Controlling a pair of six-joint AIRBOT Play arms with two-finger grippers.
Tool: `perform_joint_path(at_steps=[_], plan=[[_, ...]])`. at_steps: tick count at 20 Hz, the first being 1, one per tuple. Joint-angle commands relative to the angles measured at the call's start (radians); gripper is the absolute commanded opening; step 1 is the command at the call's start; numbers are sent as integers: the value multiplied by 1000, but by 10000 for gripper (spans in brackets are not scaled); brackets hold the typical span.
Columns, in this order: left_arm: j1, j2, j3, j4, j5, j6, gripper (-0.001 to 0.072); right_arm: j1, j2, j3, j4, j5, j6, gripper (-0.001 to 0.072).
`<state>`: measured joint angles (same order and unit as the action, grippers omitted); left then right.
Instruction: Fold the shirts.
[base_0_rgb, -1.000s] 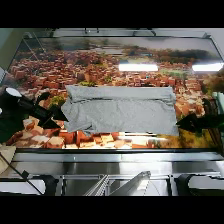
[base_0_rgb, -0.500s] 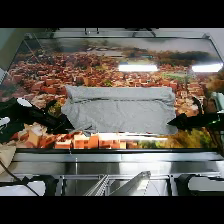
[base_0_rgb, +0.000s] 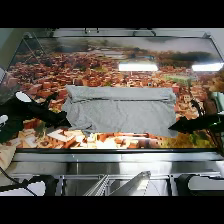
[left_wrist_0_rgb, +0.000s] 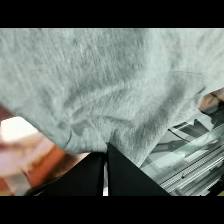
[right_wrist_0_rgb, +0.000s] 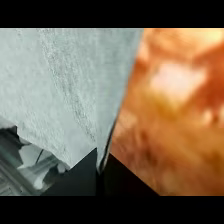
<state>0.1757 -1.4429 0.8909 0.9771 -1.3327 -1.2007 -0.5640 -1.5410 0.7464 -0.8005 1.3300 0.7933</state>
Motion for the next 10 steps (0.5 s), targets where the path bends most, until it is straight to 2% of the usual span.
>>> perform_joint_path(at_steps=[1, 8, 10], plan=[[87, 44, 3, -2, -61, 6, 17, -72, 3, 40, 22, 172, 61, 21], [169, 40, 0, -3, -92, 25, 17, -116, 10, 54, 35, 179, 87, 20], [181, 40, 5, -70, -117, 31, 17, -116, 10, 63, 88, 183, 97, 20]])
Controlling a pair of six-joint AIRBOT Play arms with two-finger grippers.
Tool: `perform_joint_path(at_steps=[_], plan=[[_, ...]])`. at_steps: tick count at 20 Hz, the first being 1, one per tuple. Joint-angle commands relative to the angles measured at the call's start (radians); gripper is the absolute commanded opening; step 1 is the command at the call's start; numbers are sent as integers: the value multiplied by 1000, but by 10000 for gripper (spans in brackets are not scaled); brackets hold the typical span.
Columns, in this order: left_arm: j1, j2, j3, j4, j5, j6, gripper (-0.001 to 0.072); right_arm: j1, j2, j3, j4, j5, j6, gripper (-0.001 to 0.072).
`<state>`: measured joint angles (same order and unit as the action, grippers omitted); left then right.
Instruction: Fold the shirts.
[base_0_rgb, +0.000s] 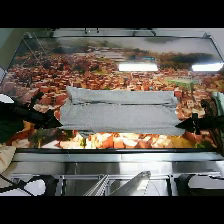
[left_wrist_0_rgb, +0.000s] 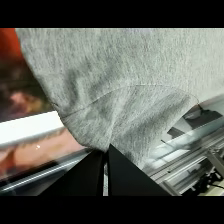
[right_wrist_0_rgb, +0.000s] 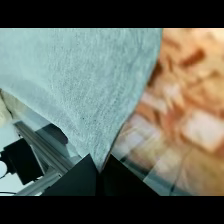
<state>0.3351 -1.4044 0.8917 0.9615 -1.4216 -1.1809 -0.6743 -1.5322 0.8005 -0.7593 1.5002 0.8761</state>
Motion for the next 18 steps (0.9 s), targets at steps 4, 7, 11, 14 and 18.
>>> perform_joint_path(at_steps=[4, 7, 11, 14, 18], plan=[[8, 1, 146, -196, 9, 60, 16, 17, 2, 61, 290, -21, -24, 20], [-20, -65, 336, -202, 38, 17, 16, 83, -4, 146, 340, -155, -23, 21], [-81, -264, 575, -194, 37, -37, 16, 177, -68, 273, 362, -354, -25, 21], [-129, -420, 702, -194, 42, -40, 14, 217, -167, 346, 362, -428, -39, 21], [-154, -612, 868, -181, 29, -81, 2, 234, -283, 369, 358, -427, -84, 20]])
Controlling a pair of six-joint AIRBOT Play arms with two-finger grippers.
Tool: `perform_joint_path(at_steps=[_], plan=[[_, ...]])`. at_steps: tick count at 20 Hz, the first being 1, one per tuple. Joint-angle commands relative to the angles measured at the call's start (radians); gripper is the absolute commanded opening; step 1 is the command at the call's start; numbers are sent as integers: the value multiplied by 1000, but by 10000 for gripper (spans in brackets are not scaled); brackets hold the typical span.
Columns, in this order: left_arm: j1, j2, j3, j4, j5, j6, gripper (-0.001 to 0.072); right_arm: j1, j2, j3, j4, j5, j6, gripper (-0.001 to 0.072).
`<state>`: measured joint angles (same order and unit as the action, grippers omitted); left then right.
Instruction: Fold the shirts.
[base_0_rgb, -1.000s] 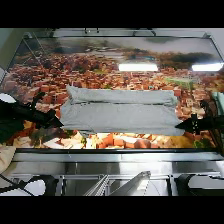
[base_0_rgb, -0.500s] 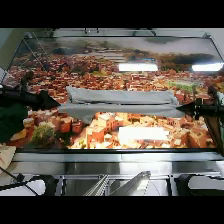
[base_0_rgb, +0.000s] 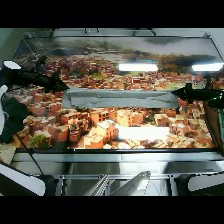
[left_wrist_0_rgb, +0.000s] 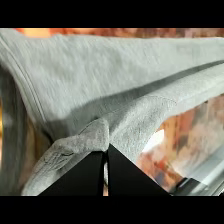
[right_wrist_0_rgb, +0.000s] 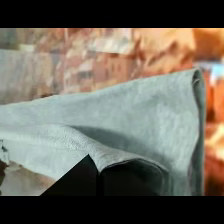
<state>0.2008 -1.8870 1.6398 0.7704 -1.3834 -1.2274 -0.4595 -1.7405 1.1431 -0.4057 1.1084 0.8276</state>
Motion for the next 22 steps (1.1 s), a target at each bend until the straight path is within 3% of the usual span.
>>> perform_joint_path(at_steps=[1, 3, 4, 5, 6, 9, 10, 11, 13, 14, 16, 17, 18, 19, 21, 22], plan=[[-20, -163, 160, 25, -9, -47, 1, 19, -89, 27, 0, -35, -49, 21], [-20, -217, 245, 23, -21, -47, -5, 19, -97, 27, -19, -35, -61, 21], [-20, -236, 282, 23, -47, -48, 30, 19, -94, 27, -20, -19, -62, 49], [-20, -251, 323, 22, -81, -61, 241, 15, -89, 31, -23, 14, -64, 228], [-20, -259, 364, 19, -119, -76, 356, 5, -84, 46, -37, 72, -72, 386], [2, -240, 468, 12, -169, -86, 539, -53, -53, 144, -188, 179, -23, 396], [10, -216, 466, 12, -153, -87, 565, -72, -44, 169, -254, 159, 20, 454], [18, -182, 437, 11, -126, -86, 564, -88, -39, 181, -309, 121, 82, 594], [26, -109, 340, 12, -65, -86, 562, -93, -51, 181, -354, 94, 116, 613], [23, -85, 303, 11, -50, -86, 524, -85, -67, 181, -354, 97, 116, 613], [5, -70, 269, 11, -49, -82, 163, -47, -103, 182, -344, 93, 116, 613], [-14, -71, 261, 12, -54, -82, 54, -23, -120, 182, -331, 90, 116, 613], [-35, -71, 254, 12, -54, -82, 13, 2, -134, 182, -319, 82, 115, 612], [-65, -71, 249, 12, -51, -82, 14, 24, -143, 182, -300, 80, 111, 564], [-134, -74, 249, 15, -48, -71, 14, 74, -147, 187, -232, 76, 72, 550], [-171, -74, 249, 15, -44, -71, 14, 92, -147, 189, -208, 77, 61, 373]])
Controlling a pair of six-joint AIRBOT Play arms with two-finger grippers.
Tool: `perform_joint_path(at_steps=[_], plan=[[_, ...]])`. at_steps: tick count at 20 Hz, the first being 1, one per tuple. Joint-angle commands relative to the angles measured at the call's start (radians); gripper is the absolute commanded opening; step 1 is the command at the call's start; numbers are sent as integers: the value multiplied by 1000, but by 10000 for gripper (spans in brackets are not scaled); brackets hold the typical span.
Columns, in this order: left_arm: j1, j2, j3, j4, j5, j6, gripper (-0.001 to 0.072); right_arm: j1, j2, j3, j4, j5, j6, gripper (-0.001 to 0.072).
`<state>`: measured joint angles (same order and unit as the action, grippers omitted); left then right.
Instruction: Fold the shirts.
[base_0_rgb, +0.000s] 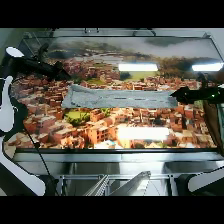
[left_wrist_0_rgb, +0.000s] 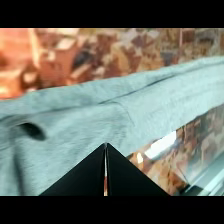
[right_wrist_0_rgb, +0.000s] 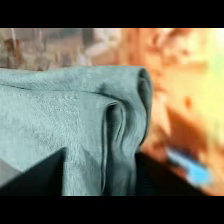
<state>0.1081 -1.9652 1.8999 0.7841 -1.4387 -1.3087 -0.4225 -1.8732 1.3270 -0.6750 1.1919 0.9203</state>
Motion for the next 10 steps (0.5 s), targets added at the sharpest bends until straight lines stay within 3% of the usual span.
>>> perform_joint_path(at_steps=[1, 2, 7, 10], plan=[[-128, 2, -11, 2, 19, 10, 14, 69, -14, 10, 71, -5, -30, 124], [-178, -3, -11, 2, 35, 10, 14, 77, -13, 16, 70, 6, -31, 21], [-456, -112, -10, 3, 299, 8, 13, 36, 28, 45, 42, 137, -29, 20], [-590, -224, 88, 125, 370, -93, 13, -13, 76, 47, 41, 204, -29, 19]])
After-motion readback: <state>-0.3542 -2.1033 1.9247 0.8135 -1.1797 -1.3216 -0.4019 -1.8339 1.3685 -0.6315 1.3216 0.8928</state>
